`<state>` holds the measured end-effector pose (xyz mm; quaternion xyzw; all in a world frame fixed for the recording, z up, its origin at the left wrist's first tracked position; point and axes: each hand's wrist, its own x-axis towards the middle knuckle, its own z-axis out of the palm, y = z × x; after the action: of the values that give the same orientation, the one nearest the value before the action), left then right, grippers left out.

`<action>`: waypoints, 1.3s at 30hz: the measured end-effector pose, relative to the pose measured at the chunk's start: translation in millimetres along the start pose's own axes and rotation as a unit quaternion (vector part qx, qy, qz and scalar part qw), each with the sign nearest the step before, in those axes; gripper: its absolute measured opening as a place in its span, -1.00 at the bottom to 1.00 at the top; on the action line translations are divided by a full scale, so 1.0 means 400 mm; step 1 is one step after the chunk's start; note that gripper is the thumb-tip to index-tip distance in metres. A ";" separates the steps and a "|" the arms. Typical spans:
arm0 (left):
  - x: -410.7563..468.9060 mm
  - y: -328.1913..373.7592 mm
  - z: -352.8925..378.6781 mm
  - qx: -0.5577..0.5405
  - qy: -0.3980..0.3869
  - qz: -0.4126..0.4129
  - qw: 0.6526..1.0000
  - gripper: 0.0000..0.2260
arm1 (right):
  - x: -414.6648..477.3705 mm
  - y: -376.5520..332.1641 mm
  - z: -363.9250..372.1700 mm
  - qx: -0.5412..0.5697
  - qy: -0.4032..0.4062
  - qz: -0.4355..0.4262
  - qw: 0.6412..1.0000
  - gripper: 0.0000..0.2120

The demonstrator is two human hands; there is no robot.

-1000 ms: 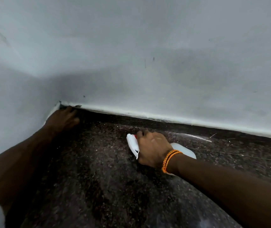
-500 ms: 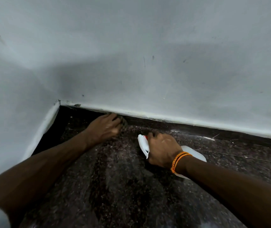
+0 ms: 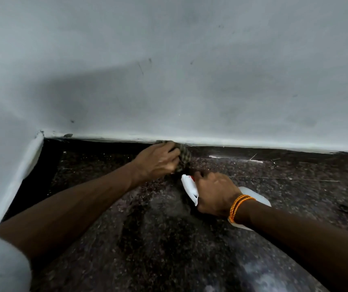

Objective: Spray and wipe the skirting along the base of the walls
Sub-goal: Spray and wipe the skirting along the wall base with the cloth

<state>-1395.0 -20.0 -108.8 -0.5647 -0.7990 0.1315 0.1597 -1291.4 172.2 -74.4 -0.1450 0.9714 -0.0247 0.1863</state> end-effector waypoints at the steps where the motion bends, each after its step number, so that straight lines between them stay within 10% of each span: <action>1: 0.017 0.007 0.002 0.003 -0.002 0.016 1.000 -0.96 | -0.006 0.011 -0.001 -0.002 -0.004 0.011 1.000 -0.53; 7: -0.113 -0.048 0.025 0.018 0.015 0.028 0.999 -0.85 | -0.010 0.073 -0.017 -0.002 -0.012 0.049 0.999 -0.30; 39: 0.130 0.055 -0.074 0.053 -0.107 0.025 0.993 -0.89 | -0.191 0.112 0.013 0.063 0.023 0.111 0.992 -0.50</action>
<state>-1380.5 37.4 -84.7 -0.5580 -0.7889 0.2373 0.1000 -1233.8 237.5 -56.6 -0.0234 0.9820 -0.0679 0.1747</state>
